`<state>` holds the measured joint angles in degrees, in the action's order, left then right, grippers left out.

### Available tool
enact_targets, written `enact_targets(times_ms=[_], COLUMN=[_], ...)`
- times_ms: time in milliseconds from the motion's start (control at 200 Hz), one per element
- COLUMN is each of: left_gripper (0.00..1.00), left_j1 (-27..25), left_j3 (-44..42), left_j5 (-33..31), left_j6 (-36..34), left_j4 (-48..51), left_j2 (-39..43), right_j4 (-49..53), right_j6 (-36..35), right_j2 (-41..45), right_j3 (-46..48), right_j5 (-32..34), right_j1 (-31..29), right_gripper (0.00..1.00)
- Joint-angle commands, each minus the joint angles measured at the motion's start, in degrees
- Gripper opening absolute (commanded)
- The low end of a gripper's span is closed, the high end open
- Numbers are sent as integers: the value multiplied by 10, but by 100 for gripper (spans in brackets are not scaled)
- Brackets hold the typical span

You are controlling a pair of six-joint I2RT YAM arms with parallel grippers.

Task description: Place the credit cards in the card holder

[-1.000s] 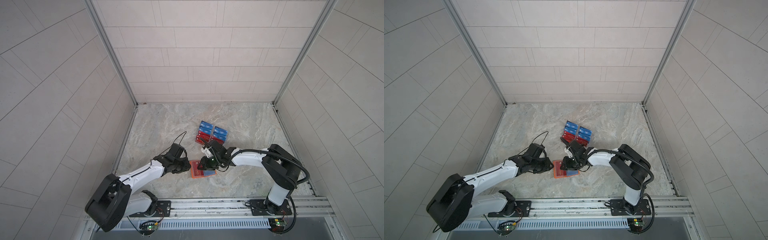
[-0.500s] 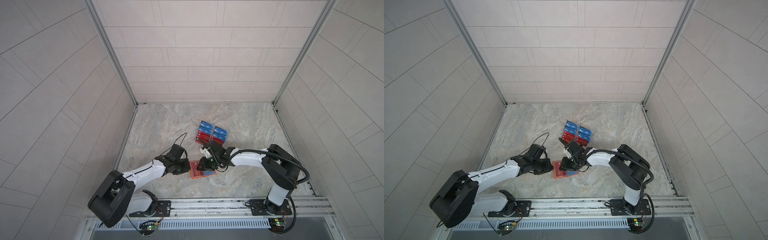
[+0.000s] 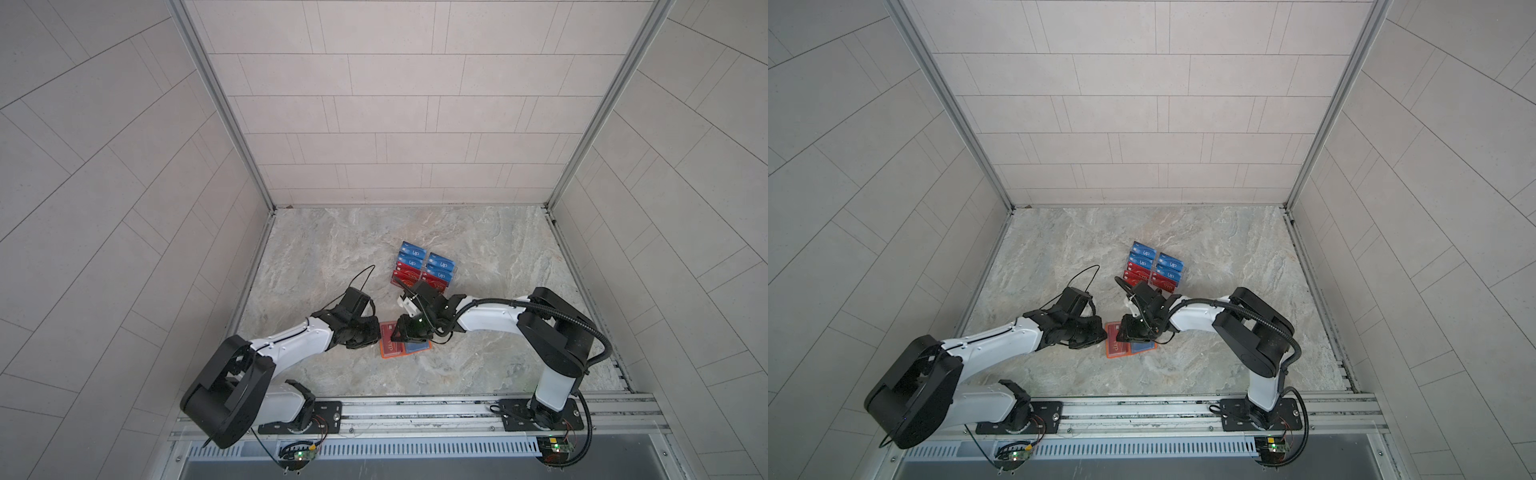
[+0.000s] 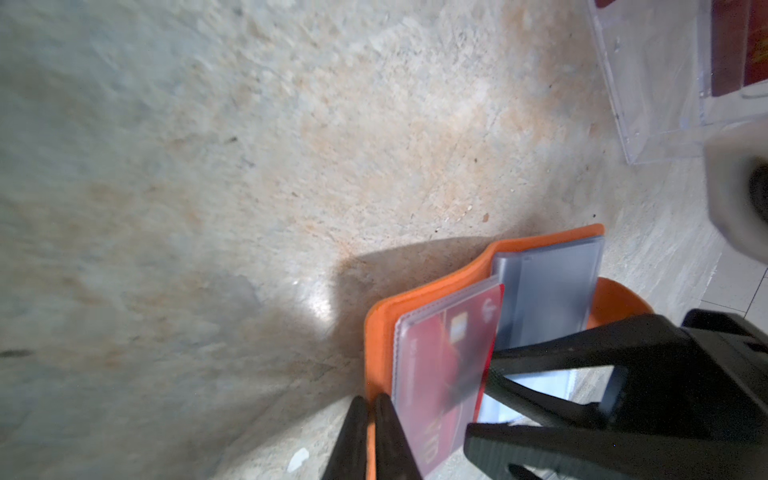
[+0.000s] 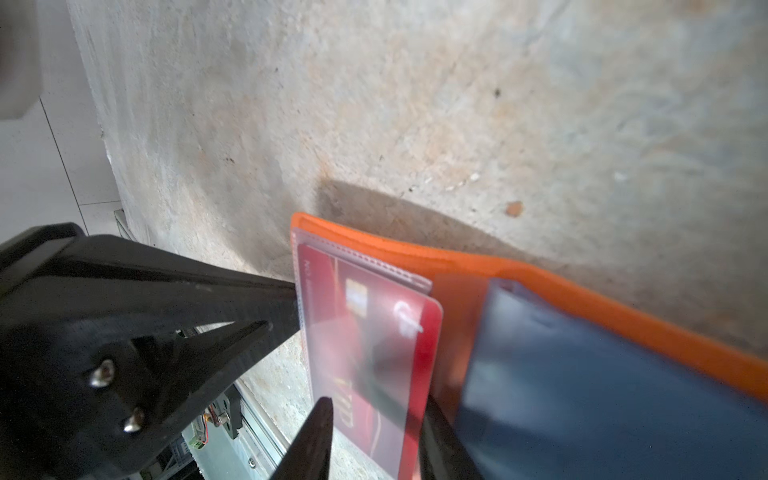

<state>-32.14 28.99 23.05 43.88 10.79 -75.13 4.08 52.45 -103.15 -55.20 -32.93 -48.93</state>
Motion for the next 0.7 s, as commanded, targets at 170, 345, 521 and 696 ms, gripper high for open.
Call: enact_targets(times_ms=[170,345,521,696], left_gripper=[12,13,15,23], left_j1=[1,3,3,5], left_j3=[37,54,61,76], left_j5=[1,-4,-7,-15], left_j6=[-28,-46,-51,-58], left_j4=[19,39,46,83], left_j2=[-15,-38,-48,-13], right_j4=[36,58,112,130], right_j6=[-20,-40,-80,-93], right_j2=[11,64,63,78], right_j3=[-16,21,5,-1], right_j5=[45,93,93,95], right_j1=[-11,-3,0,5], right_gripper=[37,42,42,40])
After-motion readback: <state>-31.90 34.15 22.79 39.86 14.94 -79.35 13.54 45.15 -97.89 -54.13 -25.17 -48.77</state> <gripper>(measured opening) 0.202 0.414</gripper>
